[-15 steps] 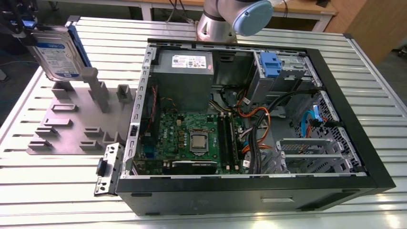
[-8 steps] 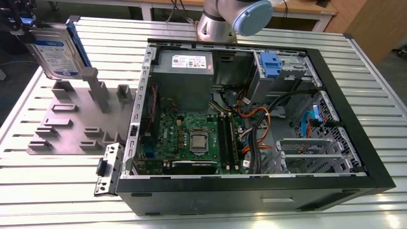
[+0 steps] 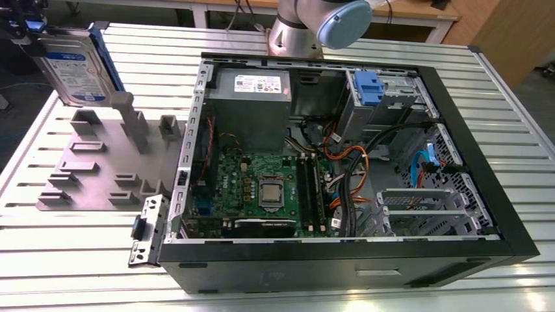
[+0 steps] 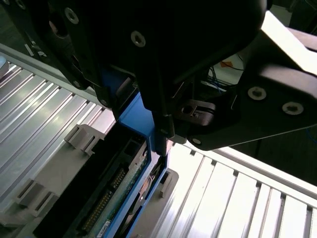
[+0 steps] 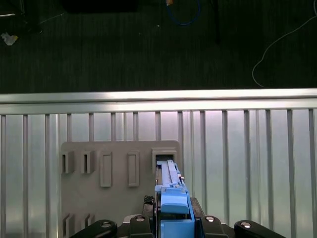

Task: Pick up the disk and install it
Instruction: 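Pick up the disk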

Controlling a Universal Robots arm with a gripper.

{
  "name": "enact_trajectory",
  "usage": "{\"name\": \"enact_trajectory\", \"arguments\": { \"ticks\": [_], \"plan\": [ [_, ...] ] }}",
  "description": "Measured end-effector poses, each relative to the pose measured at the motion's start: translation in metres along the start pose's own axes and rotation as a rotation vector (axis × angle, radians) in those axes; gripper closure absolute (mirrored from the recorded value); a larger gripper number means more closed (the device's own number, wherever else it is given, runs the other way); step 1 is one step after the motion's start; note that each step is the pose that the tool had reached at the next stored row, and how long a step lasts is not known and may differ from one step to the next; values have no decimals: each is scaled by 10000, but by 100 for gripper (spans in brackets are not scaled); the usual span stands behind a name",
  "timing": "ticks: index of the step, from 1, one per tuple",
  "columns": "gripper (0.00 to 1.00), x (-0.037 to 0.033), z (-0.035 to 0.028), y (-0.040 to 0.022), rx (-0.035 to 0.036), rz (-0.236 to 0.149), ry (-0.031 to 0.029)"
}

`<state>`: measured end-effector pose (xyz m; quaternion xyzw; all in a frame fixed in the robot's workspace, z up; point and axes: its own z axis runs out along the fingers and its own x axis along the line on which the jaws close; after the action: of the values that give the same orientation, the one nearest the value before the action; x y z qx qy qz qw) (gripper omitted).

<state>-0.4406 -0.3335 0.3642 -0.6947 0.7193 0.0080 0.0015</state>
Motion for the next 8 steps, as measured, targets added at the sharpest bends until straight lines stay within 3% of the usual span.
{"name": "enact_trajectory", "arguments": {
  "ticks": [8],
  "plan": [
    [63,-1,-88,1,-2,-1,1]
  ]
}}
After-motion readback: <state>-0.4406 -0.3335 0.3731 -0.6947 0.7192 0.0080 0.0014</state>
